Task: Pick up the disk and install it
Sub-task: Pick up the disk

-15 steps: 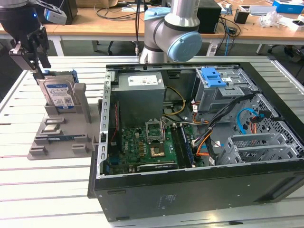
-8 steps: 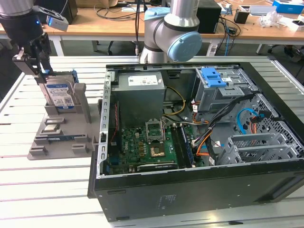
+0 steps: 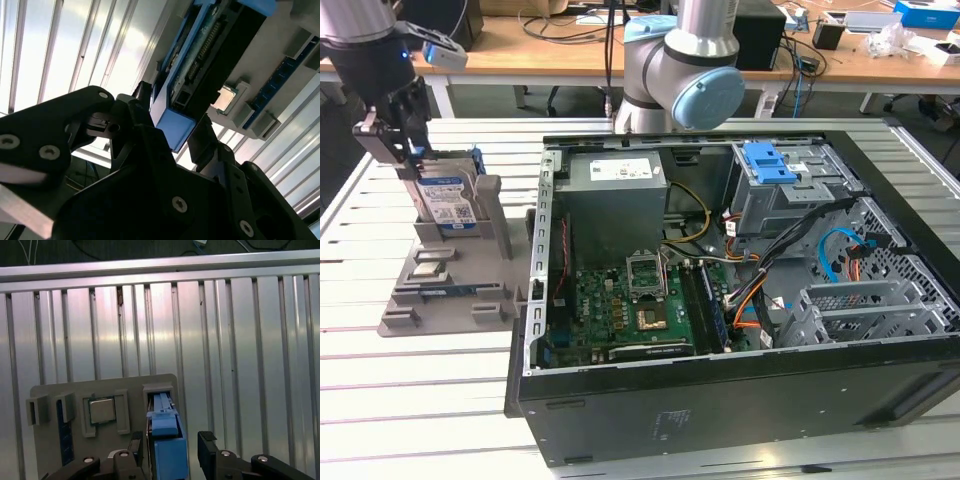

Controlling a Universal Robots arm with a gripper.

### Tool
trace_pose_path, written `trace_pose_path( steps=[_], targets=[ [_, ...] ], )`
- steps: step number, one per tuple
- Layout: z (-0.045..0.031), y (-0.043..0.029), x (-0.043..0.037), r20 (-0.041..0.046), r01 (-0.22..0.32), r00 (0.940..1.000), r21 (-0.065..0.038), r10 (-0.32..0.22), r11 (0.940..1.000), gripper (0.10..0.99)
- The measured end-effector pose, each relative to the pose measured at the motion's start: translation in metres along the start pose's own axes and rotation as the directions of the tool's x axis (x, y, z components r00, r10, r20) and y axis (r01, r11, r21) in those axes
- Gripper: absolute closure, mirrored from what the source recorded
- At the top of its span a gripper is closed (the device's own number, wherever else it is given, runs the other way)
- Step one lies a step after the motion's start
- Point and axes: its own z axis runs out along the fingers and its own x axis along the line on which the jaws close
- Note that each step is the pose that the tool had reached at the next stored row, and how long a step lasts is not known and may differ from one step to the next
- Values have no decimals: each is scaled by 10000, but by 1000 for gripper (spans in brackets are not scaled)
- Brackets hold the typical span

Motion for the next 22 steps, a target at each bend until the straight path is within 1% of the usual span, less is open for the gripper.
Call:
trace_pose_path(
  steps=[3, 8, 9, 11, 14, 20, 21, 22],
  targets=[
    [42, -18, -2, -7, 116, 9999, -17, -116, 9999, 529],
    [93, -53, -3, -13, 762, 9971, -22, -762, 9971, 529],
    [104, -56, -4, -13, 809, 9967, -24, -809, 9967, 529],
    [141, -58, -3, -14, 855, 9963, -23, -855, 9963, 529],
    [169, -58, -2, -14, 879, 9961, -24, -880, 9961, 529],
    [170, -59, -2, -15, 882, 9961, -24, -882, 9961, 529],
    [170, -59, -2, -15, 882, 9961, -25, -882, 9961, 545],
    [171, -59, -2, -14, 883, 9961, -24, -883, 9961, 612]
  ],
)
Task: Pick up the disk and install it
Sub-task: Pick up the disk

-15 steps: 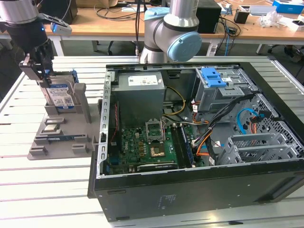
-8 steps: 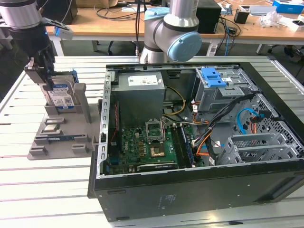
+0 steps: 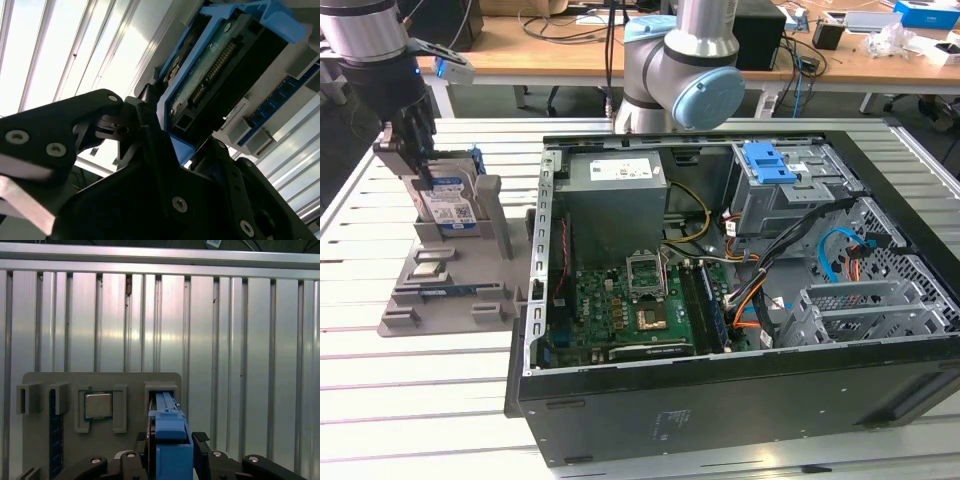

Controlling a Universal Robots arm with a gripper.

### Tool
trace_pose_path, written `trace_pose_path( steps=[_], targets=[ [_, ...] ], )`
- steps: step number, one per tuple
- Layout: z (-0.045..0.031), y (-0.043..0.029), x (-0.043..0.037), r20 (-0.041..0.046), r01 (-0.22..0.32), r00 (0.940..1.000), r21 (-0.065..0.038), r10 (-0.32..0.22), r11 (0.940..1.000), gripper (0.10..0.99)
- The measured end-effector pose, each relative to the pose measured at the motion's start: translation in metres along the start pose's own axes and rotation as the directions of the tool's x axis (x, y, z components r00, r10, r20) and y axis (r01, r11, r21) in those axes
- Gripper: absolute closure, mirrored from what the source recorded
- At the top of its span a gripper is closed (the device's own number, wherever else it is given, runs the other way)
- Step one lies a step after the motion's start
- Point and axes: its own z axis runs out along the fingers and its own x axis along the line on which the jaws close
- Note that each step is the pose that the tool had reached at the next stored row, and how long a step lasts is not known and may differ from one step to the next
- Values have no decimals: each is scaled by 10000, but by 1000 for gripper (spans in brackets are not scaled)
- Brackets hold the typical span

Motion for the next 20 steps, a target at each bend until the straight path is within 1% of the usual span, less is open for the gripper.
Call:
trace_pose_path(
  steps=[1, 2, 3, 17, 20],
  targets=[
    [0, 0, 0, 1, 1, 10000, -1, -1, 10000, 612],
    [0, 0, 0, 1, 0, 10000, 1, 0, 10000, 675],
    [0, 0, 0, 0, 1, 10000, 0, -1, 10000, 718],
    [0, 0, 0, 0, 4, 10000, 1, -4, 10000, 718],
    [-14, 0, -1, -1, 5, 10000, 0, -5, 10000, 718]
  ],
)
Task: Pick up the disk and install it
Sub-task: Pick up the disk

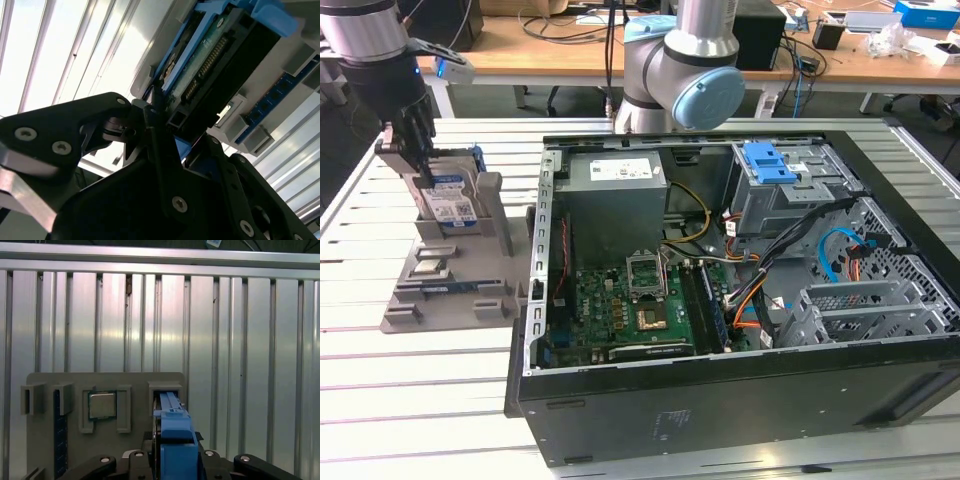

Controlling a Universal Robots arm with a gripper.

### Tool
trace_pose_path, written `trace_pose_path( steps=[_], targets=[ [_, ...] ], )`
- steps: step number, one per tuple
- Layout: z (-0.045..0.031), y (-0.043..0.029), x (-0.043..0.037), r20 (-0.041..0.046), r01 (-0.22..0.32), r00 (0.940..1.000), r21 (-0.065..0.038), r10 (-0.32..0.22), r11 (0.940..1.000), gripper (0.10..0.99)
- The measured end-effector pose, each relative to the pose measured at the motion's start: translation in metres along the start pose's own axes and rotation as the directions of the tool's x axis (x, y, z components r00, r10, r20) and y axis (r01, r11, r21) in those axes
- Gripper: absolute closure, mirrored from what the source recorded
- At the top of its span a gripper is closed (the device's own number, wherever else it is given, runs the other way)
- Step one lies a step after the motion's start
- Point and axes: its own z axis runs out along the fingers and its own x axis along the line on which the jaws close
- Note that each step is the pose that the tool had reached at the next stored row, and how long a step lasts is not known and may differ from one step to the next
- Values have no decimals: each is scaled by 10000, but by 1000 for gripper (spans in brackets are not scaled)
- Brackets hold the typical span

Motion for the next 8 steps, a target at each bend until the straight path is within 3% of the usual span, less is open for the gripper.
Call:
trace_pose_path(
  steps=[8],
  targets=[
    [-137, 2, -5, 0, -1, 10000, 1, 1, 10000, 718]
  ],
)
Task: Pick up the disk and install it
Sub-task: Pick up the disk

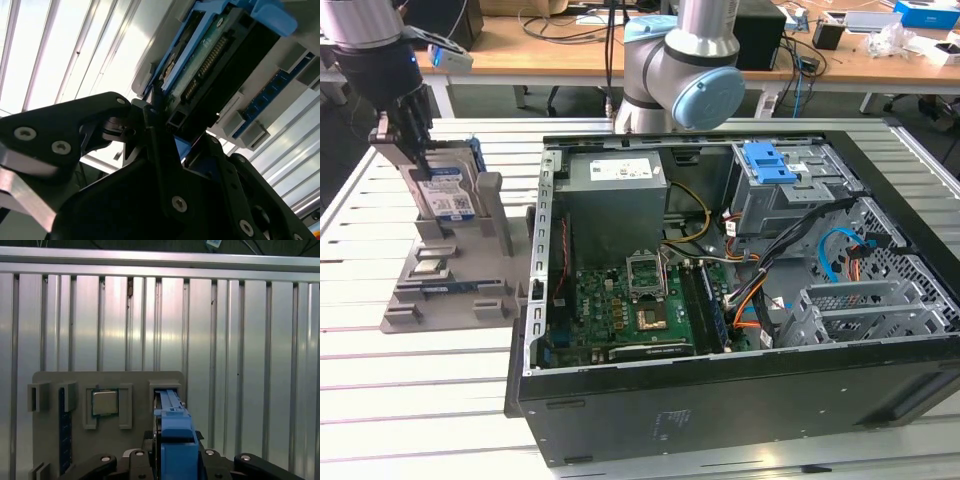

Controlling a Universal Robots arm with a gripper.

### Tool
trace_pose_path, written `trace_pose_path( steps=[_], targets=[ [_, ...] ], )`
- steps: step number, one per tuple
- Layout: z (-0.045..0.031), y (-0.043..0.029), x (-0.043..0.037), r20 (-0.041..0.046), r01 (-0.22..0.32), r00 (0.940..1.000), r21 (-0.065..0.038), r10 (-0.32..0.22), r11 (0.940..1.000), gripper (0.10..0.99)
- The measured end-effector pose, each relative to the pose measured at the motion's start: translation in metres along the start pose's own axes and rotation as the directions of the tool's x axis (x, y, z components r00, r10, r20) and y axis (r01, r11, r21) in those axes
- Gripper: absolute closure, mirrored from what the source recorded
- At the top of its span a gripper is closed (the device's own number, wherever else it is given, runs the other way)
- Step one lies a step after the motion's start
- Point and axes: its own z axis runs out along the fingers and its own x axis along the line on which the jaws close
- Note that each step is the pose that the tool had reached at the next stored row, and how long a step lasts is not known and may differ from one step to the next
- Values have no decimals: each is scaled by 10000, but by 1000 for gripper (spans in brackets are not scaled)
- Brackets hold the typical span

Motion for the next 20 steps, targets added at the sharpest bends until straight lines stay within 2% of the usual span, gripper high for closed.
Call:
trace_pose_path(
  steps=[20],
  targets=[
    [-382, 4, -16, 0, 0, 10000, -1, 0, 10000, 718]
  ],
)
